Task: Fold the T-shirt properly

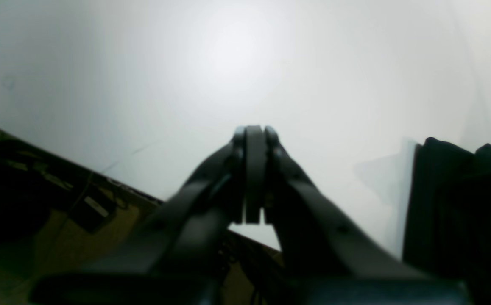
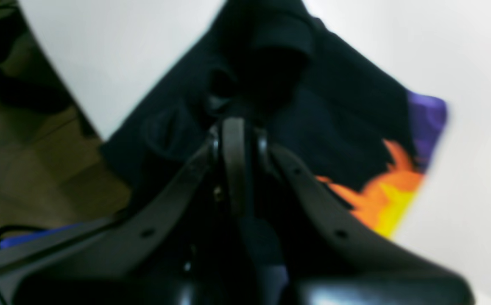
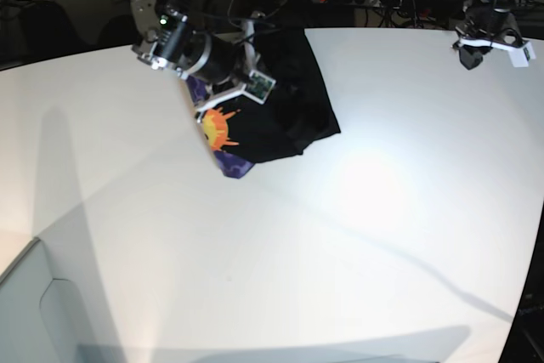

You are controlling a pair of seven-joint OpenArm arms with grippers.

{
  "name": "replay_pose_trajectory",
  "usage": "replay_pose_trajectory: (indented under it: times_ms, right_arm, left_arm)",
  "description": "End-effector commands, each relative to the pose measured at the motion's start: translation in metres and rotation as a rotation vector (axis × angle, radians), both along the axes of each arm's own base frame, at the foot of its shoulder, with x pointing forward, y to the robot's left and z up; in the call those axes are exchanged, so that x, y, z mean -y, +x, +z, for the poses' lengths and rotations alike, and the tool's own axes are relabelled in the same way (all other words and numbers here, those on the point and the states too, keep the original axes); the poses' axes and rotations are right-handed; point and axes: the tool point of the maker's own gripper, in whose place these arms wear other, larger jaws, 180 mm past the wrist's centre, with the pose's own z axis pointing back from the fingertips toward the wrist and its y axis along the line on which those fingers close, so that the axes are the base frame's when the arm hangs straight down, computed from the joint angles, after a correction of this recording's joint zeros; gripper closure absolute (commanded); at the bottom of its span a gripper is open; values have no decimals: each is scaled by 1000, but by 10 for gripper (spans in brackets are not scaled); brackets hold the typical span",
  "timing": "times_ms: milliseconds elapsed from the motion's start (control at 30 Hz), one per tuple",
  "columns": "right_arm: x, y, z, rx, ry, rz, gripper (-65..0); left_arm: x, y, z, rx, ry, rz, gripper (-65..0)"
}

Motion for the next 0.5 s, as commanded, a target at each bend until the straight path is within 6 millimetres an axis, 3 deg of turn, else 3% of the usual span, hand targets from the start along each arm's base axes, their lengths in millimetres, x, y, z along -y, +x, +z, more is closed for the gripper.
replay_pose_trajectory:
  times_ms: [0,100,233,367,467]
  right_arm:
    - [-9,-3,5,3,33,19,-1]
    - [-24,-20,-6,-32,27,101,-1]
    - [-45,-45,3,-6,36,243,-1]
    - [-51,-40,20,56,66,266,-1]
    - [-41,-24,22,76,57,217,-1]
  left_arm:
    - [-2,4,10,28,21,-10,0]
    - [-3,3,10,30,23,-8,0]
    - [-3,4,10,32,24,-7,0]
    - [-3,4,10,32,24,-7,0]
    - [-4,1,10,26,25,-6,0]
